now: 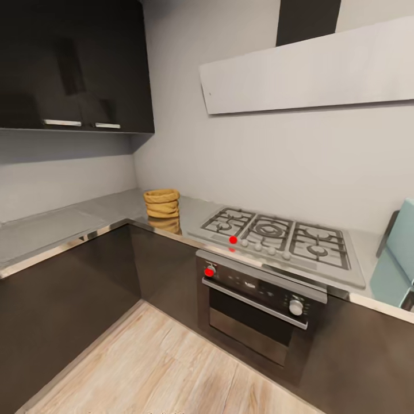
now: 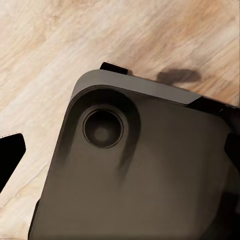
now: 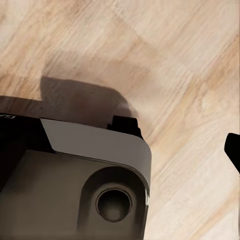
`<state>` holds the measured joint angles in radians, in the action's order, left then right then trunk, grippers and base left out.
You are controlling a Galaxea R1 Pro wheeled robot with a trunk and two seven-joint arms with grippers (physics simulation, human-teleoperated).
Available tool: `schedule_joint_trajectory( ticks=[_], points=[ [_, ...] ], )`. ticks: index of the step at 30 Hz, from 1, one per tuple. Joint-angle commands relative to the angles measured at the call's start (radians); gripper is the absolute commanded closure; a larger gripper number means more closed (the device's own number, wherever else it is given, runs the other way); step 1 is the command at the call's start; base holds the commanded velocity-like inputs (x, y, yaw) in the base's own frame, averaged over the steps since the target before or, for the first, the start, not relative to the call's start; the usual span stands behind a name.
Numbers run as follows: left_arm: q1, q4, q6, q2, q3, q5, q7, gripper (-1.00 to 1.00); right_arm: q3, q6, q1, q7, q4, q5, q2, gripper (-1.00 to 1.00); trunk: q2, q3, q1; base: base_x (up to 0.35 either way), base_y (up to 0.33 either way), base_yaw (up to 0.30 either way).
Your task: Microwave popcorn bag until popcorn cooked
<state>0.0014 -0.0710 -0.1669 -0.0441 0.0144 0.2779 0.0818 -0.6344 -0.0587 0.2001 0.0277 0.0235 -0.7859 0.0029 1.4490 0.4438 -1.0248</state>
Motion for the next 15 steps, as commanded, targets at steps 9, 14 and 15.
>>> schedule_joint_trajectory(
  ticks=[9, 14, 15],
  points=[
    [0.000, -0.001, -0.002, 0.000, 0.001, 0.001, 0.003, -1.00, -0.008, -0.004, 0.001, 0.003, 0.003, -0.007, 0.000, -1.00, 0.001, 0.001, 0.000, 0.000, 0.000, 0.300],
    [0.000, -0.001, 0.000, 0.000, 0.001, -0.002, -0.005, -1.00, -0.008, -0.004, 0.001, 0.003, 0.002, -0.008, 0.000, -1.00, 0.001, 0.001, 0.000, 0.000, 0.000, 0.300],
    [0.000, -0.001, 0.002, 0.001, 0.001, -0.003, -0.008, -1.00, -0.008, -0.004, 0.001, 0.003, 0.003, -0.007, 0.001, -1.00, 0.001, 0.001, 0.000, 0.000, 0.000, 0.300]
  ],
)
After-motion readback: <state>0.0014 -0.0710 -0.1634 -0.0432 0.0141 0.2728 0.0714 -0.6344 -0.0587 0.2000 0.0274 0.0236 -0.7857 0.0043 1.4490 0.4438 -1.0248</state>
